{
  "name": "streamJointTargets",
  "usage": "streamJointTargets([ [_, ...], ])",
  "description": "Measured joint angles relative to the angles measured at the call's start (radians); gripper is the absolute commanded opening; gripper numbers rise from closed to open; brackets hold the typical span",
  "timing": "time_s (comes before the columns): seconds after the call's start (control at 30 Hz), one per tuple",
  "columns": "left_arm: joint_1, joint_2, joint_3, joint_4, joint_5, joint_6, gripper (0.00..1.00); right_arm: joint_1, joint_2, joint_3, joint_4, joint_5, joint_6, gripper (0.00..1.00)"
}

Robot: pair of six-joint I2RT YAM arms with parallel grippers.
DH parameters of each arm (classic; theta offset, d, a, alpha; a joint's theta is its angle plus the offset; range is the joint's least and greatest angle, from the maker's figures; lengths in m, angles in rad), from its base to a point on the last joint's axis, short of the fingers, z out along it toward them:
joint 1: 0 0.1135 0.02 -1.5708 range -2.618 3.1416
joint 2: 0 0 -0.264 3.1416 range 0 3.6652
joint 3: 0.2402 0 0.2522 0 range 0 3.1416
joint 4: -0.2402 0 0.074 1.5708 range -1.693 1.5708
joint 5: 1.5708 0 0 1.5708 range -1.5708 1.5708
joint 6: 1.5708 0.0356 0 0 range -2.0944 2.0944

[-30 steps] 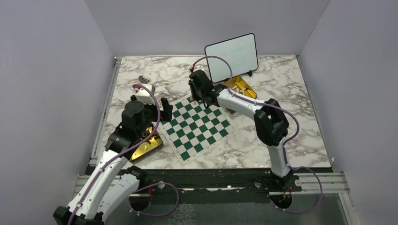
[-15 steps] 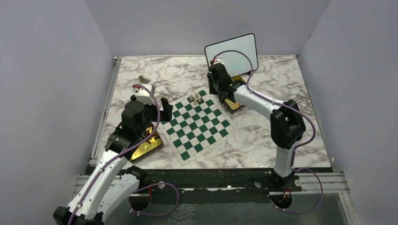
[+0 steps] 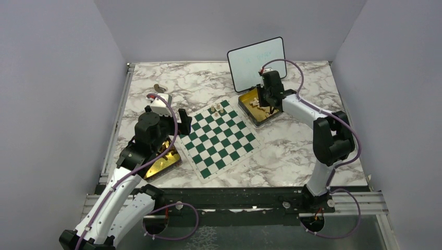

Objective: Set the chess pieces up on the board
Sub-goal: Pick up the chess piece from the storage box.

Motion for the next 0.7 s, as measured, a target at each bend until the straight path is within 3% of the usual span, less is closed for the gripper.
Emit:
streamJointTargets([
  [0.27, 0.000, 0.000, 0.000, 0.000, 0.000, 0.000, 0.99, -0.042, 0.037, 0.015, 0.009, -0.105, -0.132, 0.42],
  [0.7, 0.000, 0.003, 0.000, 0.000, 0.000, 0.000, 0.99, -0.089, 0.116, 0.047, -0.005, -0.167, -0.199, 0.43],
])
